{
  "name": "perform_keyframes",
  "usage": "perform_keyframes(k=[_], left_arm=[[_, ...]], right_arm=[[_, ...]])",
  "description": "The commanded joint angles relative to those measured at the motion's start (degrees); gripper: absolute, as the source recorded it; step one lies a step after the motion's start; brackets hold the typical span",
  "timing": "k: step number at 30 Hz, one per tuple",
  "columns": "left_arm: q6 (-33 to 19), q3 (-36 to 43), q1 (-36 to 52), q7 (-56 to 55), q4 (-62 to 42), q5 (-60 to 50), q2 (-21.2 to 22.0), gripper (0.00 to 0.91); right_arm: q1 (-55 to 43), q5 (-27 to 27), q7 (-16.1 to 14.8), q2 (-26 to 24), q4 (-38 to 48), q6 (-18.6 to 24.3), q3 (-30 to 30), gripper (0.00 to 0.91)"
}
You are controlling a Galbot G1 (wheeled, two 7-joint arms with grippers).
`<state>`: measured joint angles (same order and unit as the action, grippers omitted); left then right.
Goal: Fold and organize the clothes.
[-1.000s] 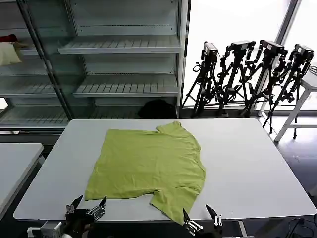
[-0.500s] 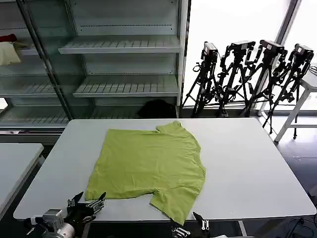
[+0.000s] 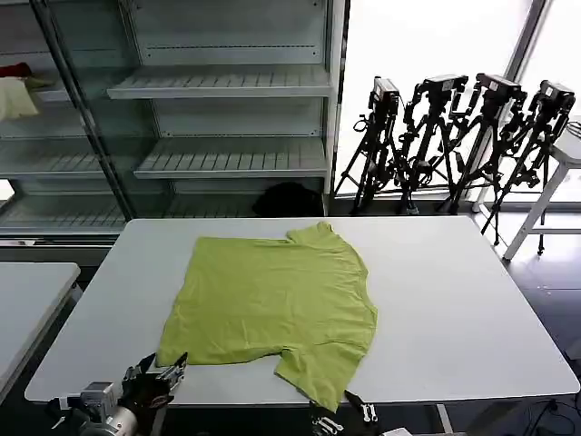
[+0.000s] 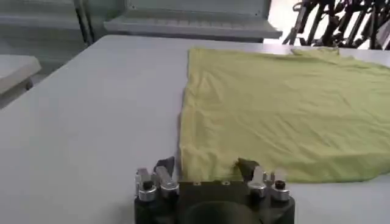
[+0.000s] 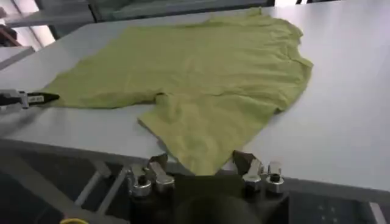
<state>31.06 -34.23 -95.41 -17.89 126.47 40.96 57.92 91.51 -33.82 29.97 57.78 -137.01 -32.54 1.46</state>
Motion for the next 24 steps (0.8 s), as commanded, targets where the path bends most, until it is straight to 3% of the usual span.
perform_keyframes(k=[1,4,5,9,16,18,21,24], left_arm=[[0.43,0.14,0.30,0.14,-0.68,0.33,-0.05,0.202],[0.37,0.35,0.24,0.21,-0.87,0.21,-0.06,0.121],[0.35,0.39,0.24,0.22,-0.96,0.19,-0.05,0.030],[0.29,0.71,0.43,0.41,-1.17,0.06,0.01,0.020],[0.24,1.13,-0.05,1.66,-1.44,-0.72,0.19,0.020],[0.23,1.23,-0.12,1.85,-1.44,-0.70,0.20,0.020],[-0.17,1.28,0.00,2.10,-1.38,-1.05,0.12,0.010],[-0.74,1.03,-0.15,2.21,-0.31,-1.23,-0.27,0.010]], right_arm=[[-0.10,-0.14,0.22,0.08,0.23,-0.53,-0.48,0.554],[-0.16,-0.26,0.07,0.03,0.26,-0.53,-0.25,0.524],[-0.19,-0.29,0.02,0.01,0.29,-0.53,-0.17,0.494],[-0.21,-0.32,0.00,-0.07,0.23,-0.53,-0.01,0.383],[-0.39,-0.36,-0.25,0.03,0.40,-0.38,0.28,0.353],[-0.30,-0.36,-0.29,-0.01,0.28,-0.38,0.26,0.171],[-0.45,-0.59,-0.50,0.13,0.26,-0.30,0.60,0.030],[-0.77,-0.85,-0.41,0.09,-0.42,-0.16,1.27,0.000]])
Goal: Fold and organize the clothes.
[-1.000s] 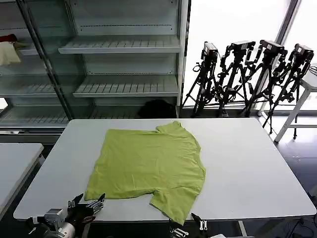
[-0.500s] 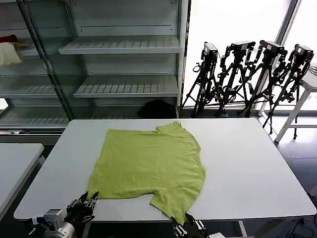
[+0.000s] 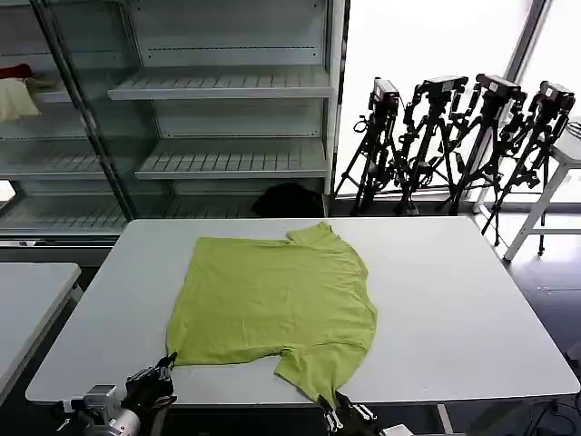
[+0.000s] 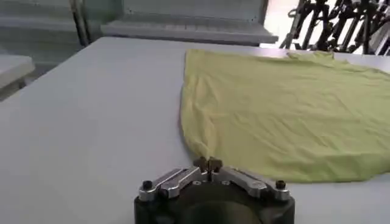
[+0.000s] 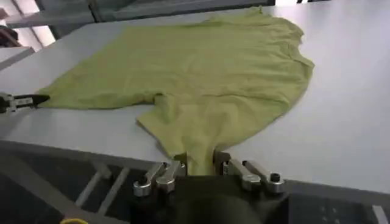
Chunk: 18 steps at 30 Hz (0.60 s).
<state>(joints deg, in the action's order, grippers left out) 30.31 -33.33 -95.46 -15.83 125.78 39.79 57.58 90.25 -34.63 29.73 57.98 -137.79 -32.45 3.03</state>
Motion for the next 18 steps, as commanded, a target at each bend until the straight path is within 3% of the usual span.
perform_keyframes(k=[1,13,18], left_arm=[[-0.18,0.00,-0.09,0.23,0.80,-0.05,-0.06,0.010],[-1.02,-0.72,2.38,-1.75,6.42,0.77,-1.45,0.010],[-0.63,0.38,6.46,-3.36,5.52,1.83,-1.97,0.010]], right_arm=[[0.35,-0.16,-0.33,-0.18,-0.06,-0.22,0.02,0.000],[-2.48,-1.15,-0.52,-0.87,-4.98,0.42,5.89,0.000],[-5.66,-4.22,-0.32,-1.50,-4.25,-0.65,8.78,0.000]])
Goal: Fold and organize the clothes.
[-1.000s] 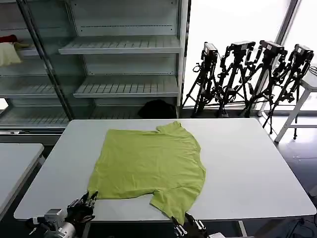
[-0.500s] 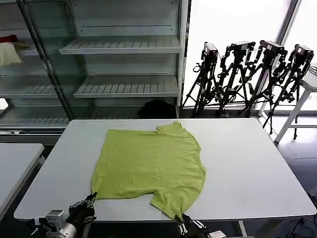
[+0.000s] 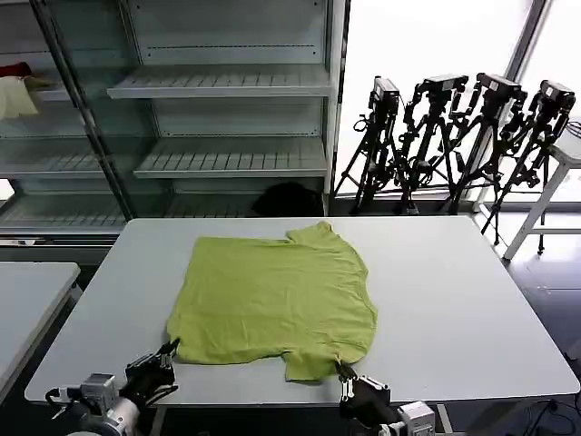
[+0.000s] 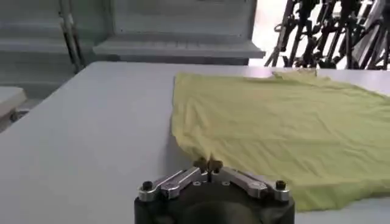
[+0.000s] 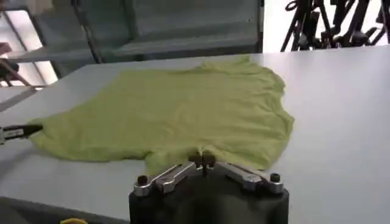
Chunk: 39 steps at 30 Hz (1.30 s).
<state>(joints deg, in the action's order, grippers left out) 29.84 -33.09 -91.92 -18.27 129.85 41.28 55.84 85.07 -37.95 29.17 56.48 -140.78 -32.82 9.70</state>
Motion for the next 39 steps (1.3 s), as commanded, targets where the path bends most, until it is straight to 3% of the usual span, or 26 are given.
perform_keyframes(k=[1,9,18,24,29,39], left_arm=[[-0.17,0.55,4.60,-1.19,0.76,0.55,-0.37,0.010],[2.15,4.64,15.67,-5.87,-4.64,1.75,0.60,0.010],[2.92,11.28,23.93,-8.94,-10.00,-0.60,3.36,0.010],[2.18,14.42,29.02,-9.01,-14.80,-0.79,4.70,0.010],[2.20,16.09,30.87,-8.96,-18.10,-2.33,6.00,0.020],[1.53,16.06,30.75,-8.85,-19.31,-3.48,6.56,0.020]], right_arm=[[-1.68,-1.70,0.46,-0.06,-0.90,-0.28,2.39,0.000],[-14.15,-2.74,-3.95,-1.32,6.04,-0.34,2.89,0.000],[-26.66,-1.08,-12.42,-1.62,16.94,-0.35,-0.59,0.000],[-31.25,0.39,-11.77,0.94,22.32,-0.31,-3.05,0.000],[-33.69,2.46,-14.31,1.42,25.60,-0.27,-4.36,0.000],[-34.92,4.46,-15.54,3.27,29.48,-0.25,-6.99,0.000]])
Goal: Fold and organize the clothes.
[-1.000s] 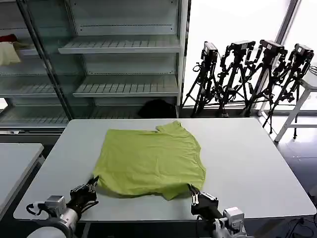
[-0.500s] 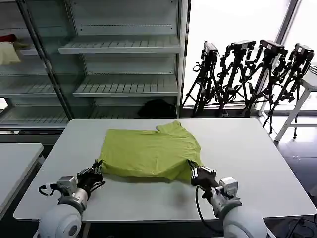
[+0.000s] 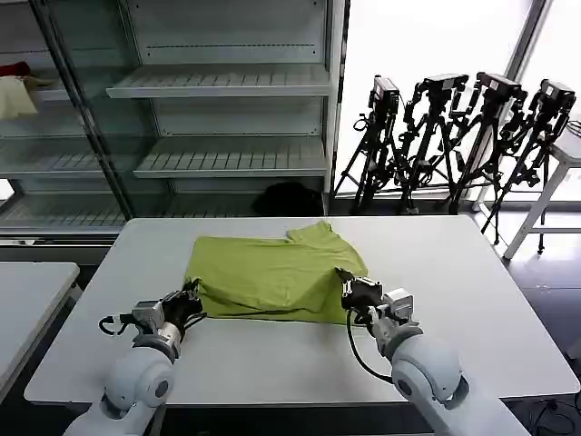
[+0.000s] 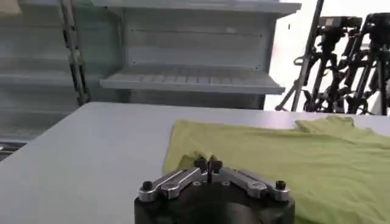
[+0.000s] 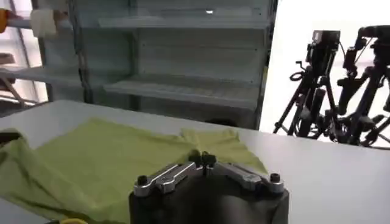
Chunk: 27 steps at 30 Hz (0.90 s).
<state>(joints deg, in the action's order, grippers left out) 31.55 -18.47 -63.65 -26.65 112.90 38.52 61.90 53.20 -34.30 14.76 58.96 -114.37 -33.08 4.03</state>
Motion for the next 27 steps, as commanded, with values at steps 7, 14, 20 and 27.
perform_keyframes(k=[7,14,20,27], left_arm=[[0.53,1.47,1.41,-0.13,-2.36,-1.64,0.76,0.030],[1.38,1.28,0.74,-0.98,-2.36,-3.76,0.90,0.030],[0.62,1.31,1.47,-0.94,-2.93,-3.92,0.83,0.383],[1.48,1.42,1.68,-1.20,-3.09,-4.87,0.56,0.907]], right_arm=[[-1.86,1.43,-1.38,0.33,3.03,0.06,-1.01,0.000],[-1.66,2.03,-1.32,0.78,3.32,0.31,-0.92,0.000],[-1.67,2.96,-1.01,1.13,4.17,1.23,-0.88,0.322],[-1.87,3.19,-0.04,1.34,3.92,0.07,-0.89,0.907]])
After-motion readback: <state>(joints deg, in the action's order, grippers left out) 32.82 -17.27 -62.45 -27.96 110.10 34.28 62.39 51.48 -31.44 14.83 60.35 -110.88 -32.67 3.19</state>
